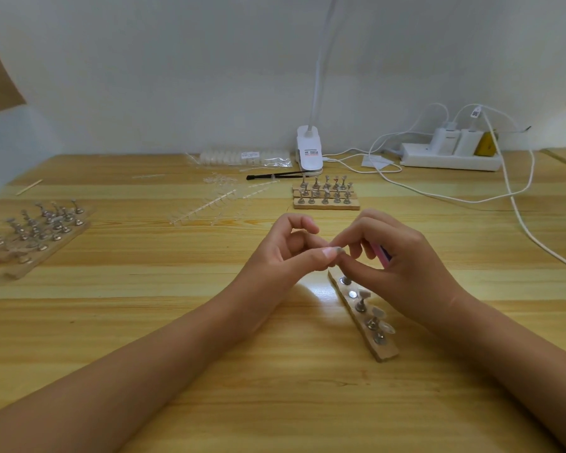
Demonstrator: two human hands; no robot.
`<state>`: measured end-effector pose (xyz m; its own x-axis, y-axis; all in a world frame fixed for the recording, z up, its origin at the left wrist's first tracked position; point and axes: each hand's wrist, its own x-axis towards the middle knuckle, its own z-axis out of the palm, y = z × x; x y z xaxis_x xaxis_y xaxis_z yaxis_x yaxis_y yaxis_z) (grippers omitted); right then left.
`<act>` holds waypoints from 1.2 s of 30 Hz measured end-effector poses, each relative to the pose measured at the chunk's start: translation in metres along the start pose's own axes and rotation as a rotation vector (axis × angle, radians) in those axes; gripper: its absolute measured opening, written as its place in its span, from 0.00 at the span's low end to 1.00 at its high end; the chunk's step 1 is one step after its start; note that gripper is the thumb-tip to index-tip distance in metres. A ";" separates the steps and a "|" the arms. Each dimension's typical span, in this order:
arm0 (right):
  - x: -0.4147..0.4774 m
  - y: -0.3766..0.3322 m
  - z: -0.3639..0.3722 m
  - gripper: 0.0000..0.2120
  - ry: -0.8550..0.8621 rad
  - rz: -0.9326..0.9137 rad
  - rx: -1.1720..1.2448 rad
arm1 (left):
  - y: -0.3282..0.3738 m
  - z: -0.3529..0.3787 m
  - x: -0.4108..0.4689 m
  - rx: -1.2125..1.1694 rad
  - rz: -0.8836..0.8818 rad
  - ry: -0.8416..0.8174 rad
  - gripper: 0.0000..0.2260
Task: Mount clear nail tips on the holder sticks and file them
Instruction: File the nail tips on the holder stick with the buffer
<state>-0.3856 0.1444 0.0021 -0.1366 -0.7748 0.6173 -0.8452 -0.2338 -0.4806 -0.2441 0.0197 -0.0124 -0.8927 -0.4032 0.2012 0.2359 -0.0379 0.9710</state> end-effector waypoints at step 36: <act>0.010 0.005 -0.013 0.23 0.105 0.602 0.870 | 0.000 0.000 0.005 -0.080 -0.152 0.103 0.13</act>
<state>-0.3981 0.1434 0.0139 -0.4880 -0.8580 0.1604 0.0313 -0.2008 -0.9791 -0.2483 0.0179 -0.0119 -0.8773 -0.4787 0.0346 0.1348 -0.1766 0.9750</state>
